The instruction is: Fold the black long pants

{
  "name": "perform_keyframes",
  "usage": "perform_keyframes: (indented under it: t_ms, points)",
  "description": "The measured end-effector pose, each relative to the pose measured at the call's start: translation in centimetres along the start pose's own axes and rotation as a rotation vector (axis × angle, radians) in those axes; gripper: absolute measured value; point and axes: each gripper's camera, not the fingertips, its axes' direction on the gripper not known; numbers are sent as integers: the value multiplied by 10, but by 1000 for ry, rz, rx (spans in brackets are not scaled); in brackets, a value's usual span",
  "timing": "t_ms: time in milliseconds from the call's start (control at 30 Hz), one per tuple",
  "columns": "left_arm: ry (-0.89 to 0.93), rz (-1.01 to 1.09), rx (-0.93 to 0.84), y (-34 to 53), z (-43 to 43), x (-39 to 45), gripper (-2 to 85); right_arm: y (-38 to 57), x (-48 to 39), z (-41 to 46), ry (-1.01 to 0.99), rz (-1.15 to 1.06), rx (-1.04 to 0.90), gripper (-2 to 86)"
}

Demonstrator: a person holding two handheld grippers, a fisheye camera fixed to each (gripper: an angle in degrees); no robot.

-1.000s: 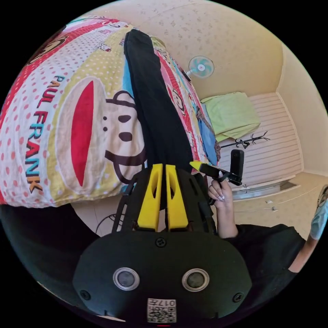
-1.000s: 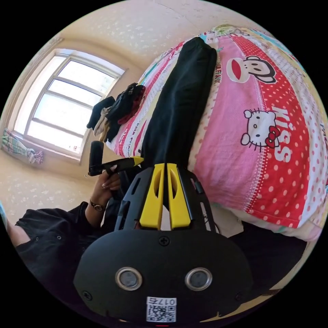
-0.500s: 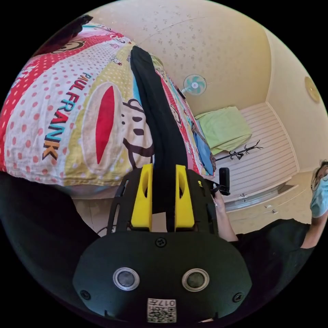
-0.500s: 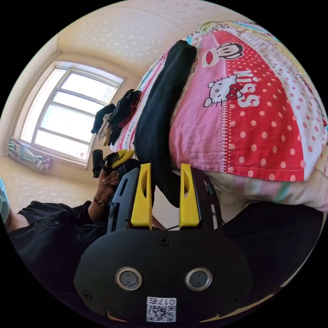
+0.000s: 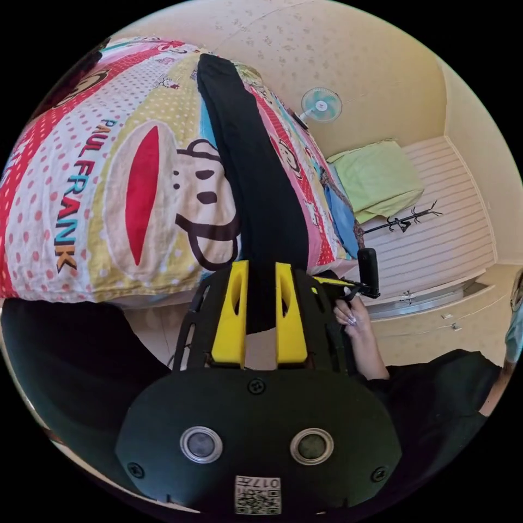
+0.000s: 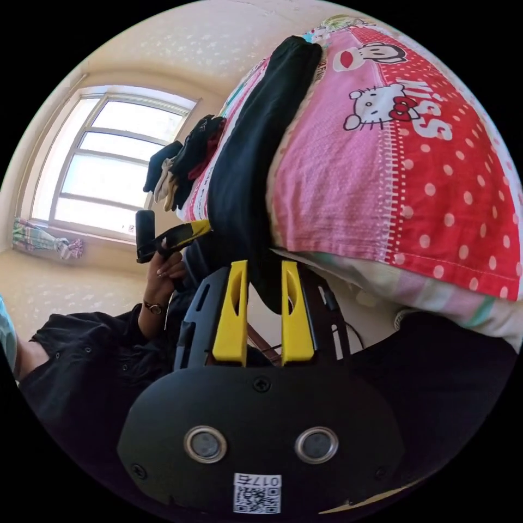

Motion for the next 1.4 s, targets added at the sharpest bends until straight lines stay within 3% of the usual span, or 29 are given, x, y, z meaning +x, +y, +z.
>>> perform_keyframes:
  t_ms: [133,300,433,600,700,767,867,933,1000,1067,1233,1300,1400]
  points:
    - [-5,-24,-2,19,6,-33,131,-7,16,20,55,10,-155,185]
    - [-9,-15,-78,21,48,-46,138,-20,38,66,-74,4,-227,189]
    - [-22,41,-115,32,52,-35,66,-17,48,81,-217,5,-178,108]
    - [-134,99,-16,36,-10,-17,59,10,15,47,-383,-179,-154,15]
    - [-303,273,149,19,-63,24,28,36,-12,6,-266,-256,-32,2]
    - [-377,498,234,-8,-74,66,1,49,-29,-22,-213,-325,33,-3]
    - [-443,751,128,-57,-37,101,-6,58,-47,-51,-287,-426,62,-4]
    - [-457,799,41,-84,-3,101,-7,66,-65,-69,-325,-503,82,-5]
    - [-356,823,-68,-98,33,89,-7,79,-84,-88,-353,-583,101,-5]
    - [-38,803,-368,-90,94,67,-9,99,-106,-115,-395,-690,137,-5]
    - [206,793,-503,8,154,51,-10,100,-99,-152,-400,-649,194,-2]
    - [329,669,-510,22,159,38,-10,80,-83,-155,-442,-584,208,2]
    - [479,278,-407,9,145,-9,-10,23,-59,-151,-481,-483,209,20]
